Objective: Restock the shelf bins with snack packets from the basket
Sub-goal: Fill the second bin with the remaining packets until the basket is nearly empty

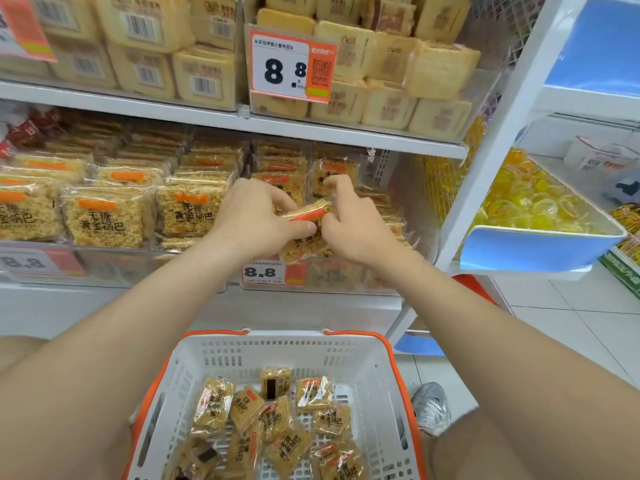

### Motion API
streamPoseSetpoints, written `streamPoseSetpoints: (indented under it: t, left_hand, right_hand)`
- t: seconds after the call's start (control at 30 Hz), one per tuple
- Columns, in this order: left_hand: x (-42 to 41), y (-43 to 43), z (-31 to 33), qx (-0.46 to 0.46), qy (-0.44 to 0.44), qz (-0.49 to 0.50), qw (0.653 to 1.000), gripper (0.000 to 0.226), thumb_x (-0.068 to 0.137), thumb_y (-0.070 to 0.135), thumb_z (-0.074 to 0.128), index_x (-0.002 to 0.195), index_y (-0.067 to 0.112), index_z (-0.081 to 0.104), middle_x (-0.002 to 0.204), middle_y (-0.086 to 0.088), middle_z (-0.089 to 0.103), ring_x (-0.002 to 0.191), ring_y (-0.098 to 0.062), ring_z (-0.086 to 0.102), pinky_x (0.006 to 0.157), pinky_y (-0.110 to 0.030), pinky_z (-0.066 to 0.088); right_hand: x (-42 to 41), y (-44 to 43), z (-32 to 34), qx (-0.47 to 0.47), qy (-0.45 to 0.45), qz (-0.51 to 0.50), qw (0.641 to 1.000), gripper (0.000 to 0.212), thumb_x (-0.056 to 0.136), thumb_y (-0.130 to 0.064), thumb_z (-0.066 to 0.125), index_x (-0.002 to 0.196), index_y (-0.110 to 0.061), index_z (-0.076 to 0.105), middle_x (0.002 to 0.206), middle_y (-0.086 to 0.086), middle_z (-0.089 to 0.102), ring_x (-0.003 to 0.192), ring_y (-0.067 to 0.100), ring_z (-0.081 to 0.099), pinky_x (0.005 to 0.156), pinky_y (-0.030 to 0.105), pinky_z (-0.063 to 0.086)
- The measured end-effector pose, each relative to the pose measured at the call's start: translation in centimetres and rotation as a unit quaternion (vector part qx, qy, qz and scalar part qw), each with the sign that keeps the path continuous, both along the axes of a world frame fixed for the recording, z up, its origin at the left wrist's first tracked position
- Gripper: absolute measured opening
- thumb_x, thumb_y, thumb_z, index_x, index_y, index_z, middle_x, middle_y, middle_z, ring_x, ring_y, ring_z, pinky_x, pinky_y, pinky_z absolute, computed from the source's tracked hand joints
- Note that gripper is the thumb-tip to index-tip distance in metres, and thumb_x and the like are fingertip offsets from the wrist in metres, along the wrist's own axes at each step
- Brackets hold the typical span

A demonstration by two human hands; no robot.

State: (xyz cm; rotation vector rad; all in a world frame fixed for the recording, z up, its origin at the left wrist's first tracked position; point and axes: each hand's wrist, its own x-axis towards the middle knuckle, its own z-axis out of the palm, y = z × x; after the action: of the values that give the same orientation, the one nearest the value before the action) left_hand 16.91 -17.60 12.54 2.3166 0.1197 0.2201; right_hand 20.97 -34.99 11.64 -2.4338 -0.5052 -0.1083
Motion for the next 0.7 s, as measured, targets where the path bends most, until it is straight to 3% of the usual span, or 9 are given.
streamPoseSetpoints:
  t: [0.1, 0.17, 0.23, 0.4, 0.5, 0.57, 0.7]
  left_hand:
    - [0.3, -0.5, -0.1, -0.042, -0.017, 0.018, 0.999, 0.023, 0.081, 0.048, 0.088, 0.098, 0.036, 0.078, 0.123, 0.005, 0.068, 0.105, -0.014, 0.064, 0.083, -0.033, 0.053]
    - [0.6, -0.5, 0.0, -0.069, -0.022, 0.032, 0.997, 0.026, 0.084, 0.038, 0.088, 0.108, 0.033, 0.076, 0.117, 0.008, 0.067, 0.089, -0.009, 0.062, 0.065, -0.025, 0.045]
    - [0.7, -0.6, 0.3, -0.108, -0.031, 0.048, 0.993, 0.036, 0.083, 0.029, 0.090, 0.114, 0.032, 0.073, 0.108, 0.008, 0.066, 0.084, -0.009, 0.062, 0.061, -0.025, 0.044]
    - [1.8, -0.9, 0.1, -0.170, -0.023, 0.073, 0.983, 0.052, 0.085, 0.007, 0.085, 0.127, 0.030, 0.065, 0.111, 0.007, 0.066, 0.097, -0.007, 0.063, 0.066, -0.021, 0.046]
    - [2.1, -1.7, -0.5, -0.147, -0.023, 0.060, 0.987, 0.049, 0.090, 0.002, 0.079, 0.129, 0.028, 0.064, 0.112, 0.007, 0.067, 0.103, -0.011, 0.067, 0.078, -0.026, 0.055]
    - [2.3, -2.1, -0.8, -0.124, -0.028, 0.048, 0.991, 0.049, 0.091, 0.001, 0.076, 0.131, 0.027, 0.063, 0.114, 0.006, 0.068, 0.103, -0.009, 0.067, 0.089, -0.031, 0.058]
    - [2.7, -2.4, -1.0, -0.095, -0.034, 0.043, 0.994, 0.048, 0.094, 0.001, 0.072, 0.135, 0.023, 0.062, 0.120, 0.004, 0.068, 0.100, -0.008, 0.067, 0.094, -0.032, 0.058]
  right_hand:
    - [1.1, -0.4, 1.1, -0.006, 0.037, 0.046, 0.998, 0.056, 0.092, -0.017, 0.055, 0.143, -0.028, 0.035, 0.078, 0.003, 0.062, 0.065, 0.015, 0.059, 0.055, 0.030, 0.046]
    - [1.7, -1.0, 1.4, -0.008, 0.060, 0.076, 0.995, 0.051, 0.093, -0.019, 0.060, 0.139, -0.030, 0.042, 0.082, 0.004, 0.064, 0.065, 0.012, 0.059, 0.057, 0.029, 0.049]
    - [2.3, -1.8, 1.1, 0.008, 0.082, 0.085, 0.993, 0.042, 0.093, -0.018, 0.063, 0.132, -0.029, 0.051, 0.089, 0.005, 0.069, 0.065, 0.011, 0.061, 0.056, 0.029, 0.050]
    - [3.4, -3.0, 0.5, 0.027, 0.116, 0.071, 0.990, 0.037, 0.098, -0.030, 0.070, 0.132, -0.031, 0.055, 0.097, 0.005, 0.073, 0.077, 0.020, 0.072, 0.059, 0.034, 0.059]
    - [3.9, -3.7, 0.7, 0.040, 0.107, 0.062, 0.992, 0.035, 0.100, -0.027, 0.070, 0.132, -0.030, 0.056, 0.096, 0.002, 0.071, 0.073, 0.016, 0.068, 0.055, 0.024, 0.053]
    - [4.2, -4.0, 0.6, 0.038, 0.105, 0.050, 0.992, 0.036, 0.100, -0.027, 0.069, 0.133, -0.032, 0.055, 0.096, 0.003, 0.070, 0.081, 0.022, 0.072, 0.061, 0.029, 0.058]
    - [4.8, -4.3, 0.6, 0.029, 0.104, 0.041, 0.993, 0.038, 0.101, -0.025, 0.069, 0.135, -0.034, 0.054, 0.097, 0.007, 0.070, 0.083, 0.026, 0.074, 0.071, 0.041, 0.063]
